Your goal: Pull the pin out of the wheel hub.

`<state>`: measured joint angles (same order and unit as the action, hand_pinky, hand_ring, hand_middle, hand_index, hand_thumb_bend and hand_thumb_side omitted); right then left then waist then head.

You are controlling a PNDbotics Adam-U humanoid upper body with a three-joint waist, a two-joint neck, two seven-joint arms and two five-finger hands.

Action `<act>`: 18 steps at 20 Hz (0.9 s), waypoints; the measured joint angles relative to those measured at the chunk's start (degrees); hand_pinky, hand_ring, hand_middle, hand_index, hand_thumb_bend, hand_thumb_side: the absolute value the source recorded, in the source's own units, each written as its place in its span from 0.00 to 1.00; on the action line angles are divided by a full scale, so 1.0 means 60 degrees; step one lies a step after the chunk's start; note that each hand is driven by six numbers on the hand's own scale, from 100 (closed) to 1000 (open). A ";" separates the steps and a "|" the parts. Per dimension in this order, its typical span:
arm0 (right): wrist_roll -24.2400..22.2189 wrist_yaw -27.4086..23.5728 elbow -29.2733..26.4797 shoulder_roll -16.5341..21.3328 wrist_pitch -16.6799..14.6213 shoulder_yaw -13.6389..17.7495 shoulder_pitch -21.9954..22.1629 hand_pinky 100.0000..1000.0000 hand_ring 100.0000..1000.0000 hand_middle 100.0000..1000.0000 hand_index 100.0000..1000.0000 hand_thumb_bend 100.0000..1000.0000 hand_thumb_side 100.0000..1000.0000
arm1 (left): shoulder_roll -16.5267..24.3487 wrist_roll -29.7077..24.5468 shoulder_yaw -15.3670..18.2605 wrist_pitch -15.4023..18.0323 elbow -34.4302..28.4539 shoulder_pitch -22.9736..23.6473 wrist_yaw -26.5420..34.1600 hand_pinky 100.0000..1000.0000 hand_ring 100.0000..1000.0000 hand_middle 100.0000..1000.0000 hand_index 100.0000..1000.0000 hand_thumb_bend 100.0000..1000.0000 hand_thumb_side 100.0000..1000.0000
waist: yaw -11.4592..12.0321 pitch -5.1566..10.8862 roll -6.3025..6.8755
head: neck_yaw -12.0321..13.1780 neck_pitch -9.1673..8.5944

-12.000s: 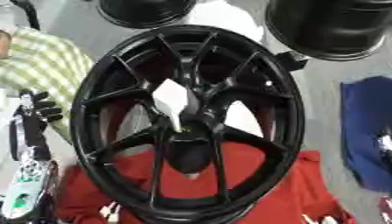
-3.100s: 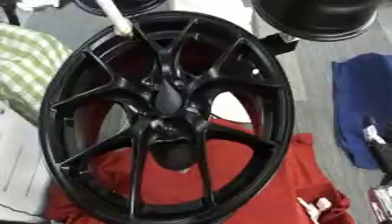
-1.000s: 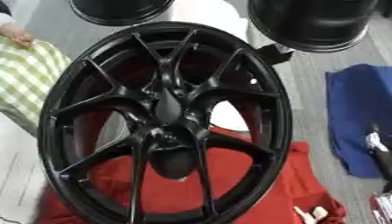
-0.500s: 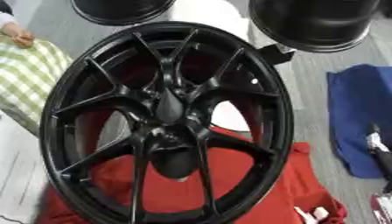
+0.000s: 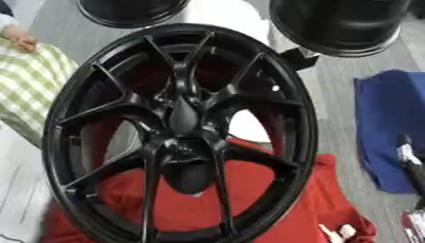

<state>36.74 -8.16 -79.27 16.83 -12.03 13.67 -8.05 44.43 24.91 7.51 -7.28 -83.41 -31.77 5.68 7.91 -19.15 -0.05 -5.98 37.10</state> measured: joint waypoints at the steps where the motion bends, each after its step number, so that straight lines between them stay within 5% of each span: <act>1: -0.0001 0.0000 0.0000 0.0000 0.0000 0.0000 0.0000 0.52 0.60 0.55 0.63 0.50 0.21 | 0.0000 -0.0107 0.0000 -0.0026 0.0001 0.0000 -0.0116 0.67 0.67 0.62 0.76 0.00 0.14 | 0.0000 0.0000 0.0000 | -0.0001 -0.0003; 4: -0.0005 -0.0001 0.0000 0.0000 0.0005 0.0000 0.0000 0.52 0.60 0.55 0.63 0.50 0.21 | 0.0000 -0.0253 0.0011 -0.0196 0.0029 0.0000 -0.0197 0.65 0.65 0.61 0.75 0.00 0.63 | 0.0000 0.0000 0.0006 | -0.0004 -0.0059; 5: -0.0007 -0.0001 0.0000 0.0000 0.0006 0.0000 -0.0001 0.52 0.60 0.55 0.63 0.51 0.21 | 0.0001 -0.0348 0.0003 -0.0353 0.0067 0.0002 -0.0198 0.69 0.68 0.65 0.78 0.00 0.54 | -0.0002 0.0001 0.0015 | -0.0005 -0.0074; 7: -0.0019 -0.0001 0.0000 0.0001 0.0018 -0.0010 -0.0002 0.52 0.60 0.55 0.63 0.51 0.21 | 0.0152 -0.1326 -0.0323 -0.1023 0.0191 0.0055 -0.0741 0.82 0.79 0.78 0.86 0.00 0.72 | -0.0026 0.0001 0.0052 | -0.0004 -0.0081; 9: -0.0035 -0.0001 0.0000 0.0006 0.0033 -0.0036 -0.0002 0.52 0.60 0.55 0.63 0.51 0.21 | 0.0361 -0.3513 -0.0927 -0.1497 0.0296 0.0077 -0.2001 0.82 0.78 0.78 0.85 0.02 0.71 | -0.0039 0.0001 0.0088 | -0.0006 -0.0084; 12: -0.0038 -0.0001 0.0000 0.0011 0.0035 -0.0049 0.0004 0.52 0.60 0.55 0.63 0.51 0.21 | 0.0539 -0.7459 -0.0958 -0.1322 0.0225 -0.0204 -0.4131 0.81 0.76 0.76 0.84 0.04 0.67 | 0.0001 0.0016 0.0103 | -0.0041 -0.0084; 14: -0.0036 -0.0001 0.0000 0.0014 0.0033 -0.0049 0.0008 0.52 0.60 0.55 0.63 0.51 0.21 | 0.0581 -0.9161 -0.0662 -0.1104 0.0055 -0.0398 -0.5279 0.75 0.72 0.70 0.80 0.00 0.48 | 0.0015 0.0058 0.0110 | -0.0073 -0.0082; 16: -0.0035 -0.0001 0.0001 0.0016 0.0031 -0.0049 0.0009 0.52 0.60 0.55 0.63 0.51 0.21 | 0.0579 -0.9346 -0.0240 -0.1074 -0.0223 -0.0567 -0.5825 0.68 0.66 0.63 0.75 0.00 0.43 | 0.0058 0.0066 0.0110 | -0.0117 -0.0080; 18: -0.0030 -0.0001 0.0001 0.0016 0.0027 -0.0048 0.0011 0.52 0.60 0.55 0.63 0.51 0.21 | 0.0524 -0.8075 0.0179 -0.1200 -0.0483 -0.0651 -0.5458 0.63 0.61 0.58 0.72 0.00 0.53 | 0.0060 0.0066 0.0109 | -0.0146 -0.0075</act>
<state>36.56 -8.16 -79.26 16.93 -11.86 13.38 -7.98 47.58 -23.54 8.59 -14.48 -86.31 -35.68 -27.07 8.27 -18.76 0.61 -6.86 36.65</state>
